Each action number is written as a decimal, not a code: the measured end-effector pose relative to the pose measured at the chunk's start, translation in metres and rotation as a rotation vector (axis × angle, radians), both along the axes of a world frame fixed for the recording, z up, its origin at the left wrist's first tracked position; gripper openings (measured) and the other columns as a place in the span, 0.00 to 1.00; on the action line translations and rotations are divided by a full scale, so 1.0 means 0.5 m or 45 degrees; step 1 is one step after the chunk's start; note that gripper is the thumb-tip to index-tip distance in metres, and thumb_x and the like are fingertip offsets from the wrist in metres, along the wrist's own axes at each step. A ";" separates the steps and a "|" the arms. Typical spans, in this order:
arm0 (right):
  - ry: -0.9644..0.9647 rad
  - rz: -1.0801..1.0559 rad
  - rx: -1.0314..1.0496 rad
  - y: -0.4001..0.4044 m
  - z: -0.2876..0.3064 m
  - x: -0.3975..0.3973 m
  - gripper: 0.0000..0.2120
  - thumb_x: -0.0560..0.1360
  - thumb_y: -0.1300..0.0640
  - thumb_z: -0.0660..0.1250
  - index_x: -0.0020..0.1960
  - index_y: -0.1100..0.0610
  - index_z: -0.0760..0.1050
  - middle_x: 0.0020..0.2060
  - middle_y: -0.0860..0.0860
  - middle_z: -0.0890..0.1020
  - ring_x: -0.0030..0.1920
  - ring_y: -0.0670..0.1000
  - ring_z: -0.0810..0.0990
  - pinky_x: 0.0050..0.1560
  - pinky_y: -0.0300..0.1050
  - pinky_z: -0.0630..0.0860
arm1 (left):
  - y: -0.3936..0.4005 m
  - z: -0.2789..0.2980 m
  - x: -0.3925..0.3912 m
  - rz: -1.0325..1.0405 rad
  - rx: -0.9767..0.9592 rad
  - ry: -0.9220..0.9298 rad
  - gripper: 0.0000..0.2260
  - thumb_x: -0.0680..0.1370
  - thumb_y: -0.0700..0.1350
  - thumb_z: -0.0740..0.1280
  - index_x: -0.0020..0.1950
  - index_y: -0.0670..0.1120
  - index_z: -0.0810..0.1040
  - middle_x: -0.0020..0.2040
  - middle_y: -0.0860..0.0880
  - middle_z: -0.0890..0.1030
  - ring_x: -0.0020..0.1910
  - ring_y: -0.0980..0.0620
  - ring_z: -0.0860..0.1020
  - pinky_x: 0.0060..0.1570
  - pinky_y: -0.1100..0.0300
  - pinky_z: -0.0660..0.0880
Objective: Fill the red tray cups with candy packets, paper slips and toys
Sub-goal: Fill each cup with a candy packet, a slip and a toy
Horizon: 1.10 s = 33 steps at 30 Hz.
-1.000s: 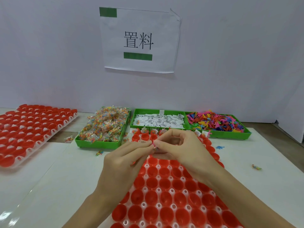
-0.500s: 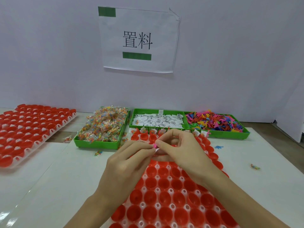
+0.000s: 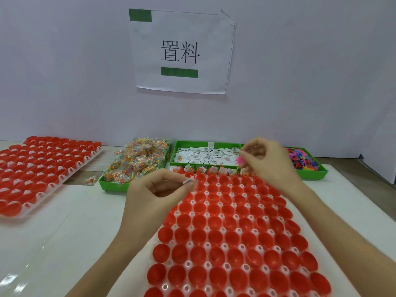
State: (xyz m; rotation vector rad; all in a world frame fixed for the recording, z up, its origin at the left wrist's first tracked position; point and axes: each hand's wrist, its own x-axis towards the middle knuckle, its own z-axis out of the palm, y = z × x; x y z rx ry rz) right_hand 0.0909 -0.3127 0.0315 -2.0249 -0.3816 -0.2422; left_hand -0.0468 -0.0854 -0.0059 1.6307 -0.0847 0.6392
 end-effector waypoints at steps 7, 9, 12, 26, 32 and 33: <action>0.080 -0.407 -0.211 -0.127 -0.002 0.193 0.04 0.79 0.65 0.69 0.53 0.65 0.80 0.38 0.61 0.84 0.24 0.46 0.81 0.30 0.38 0.80 | 0.022 -0.015 0.020 -0.009 -0.110 0.207 0.06 0.69 0.38 0.80 0.44 0.45 0.88 0.42 0.45 0.88 0.44 0.48 0.87 0.45 0.65 0.81; 0.122 -0.440 -0.264 -0.150 -0.007 0.208 0.05 0.78 0.64 0.71 0.53 0.65 0.81 0.38 0.61 0.84 0.22 0.45 0.81 0.26 0.36 0.79 | 0.024 -0.020 0.022 -0.009 -0.104 0.223 0.06 0.70 0.38 0.80 0.45 0.44 0.88 0.43 0.45 0.88 0.45 0.47 0.87 0.47 0.63 0.82; 0.060 -0.529 -0.320 -0.162 -0.007 0.210 0.05 0.79 0.63 0.70 0.53 0.65 0.82 0.41 0.63 0.86 0.33 0.58 0.86 0.43 0.53 0.85 | 0.026 -0.024 0.025 -0.008 -0.109 0.230 0.07 0.70 0.39 0.80 0.47 0.45 0.88 0.45 0.45 0.88 0.47 0.47 0.87 0.50 0.61 0.83; 0.327 0.729 -0.027 0.090 0.004 -0.119 0.10 0.77 0.55 0.75 0.58 0.53 0.85 0.46 0.50 0.88 0.47 0.49 0.88 0.48 0.40 0.83 | 0.009 -0.020 0.018 -0.040 -0.293 0.170 0.07 0.68 0.43 0.79 0.46 0.48 0.89 0.45 0.46 0.88 0.46 0.51 0.87 0.43 0.67 0.81; 0.333 0.633 0.127 0.095 -0.006 -0.121 0.10 0.74 0.58 0.77 0.55 0.56 0.85 0.43 0.51 0.88 0.43 0.50 0.88 0.46 0.36 0.82 | 0.006 -0.021 0.016 -0.075 -0.283 0.150 0.07 0.69 0.44 0.79 0.46 0.49 0.89 0.47 0.47 0.88 0.49 0.51 0.87 0.46 0.67 0.80; 0.312 0.637 0.155 0.094 -0.007 -0.120 0.08 0.74 0.59 0.77 0.53 0.58 0.85 0.42 0.52 0.88 0.43 0.51 0.88 0.46 0.36 0.82 | 0.004 -0.020 0.016 -0.081 -0.263 0.133 0.07 0.70 0.43 0.78 0.47 0.50 0.89 0.47 0.47 0.88 0.50 0.51 0.87 0.47 0.67 0.80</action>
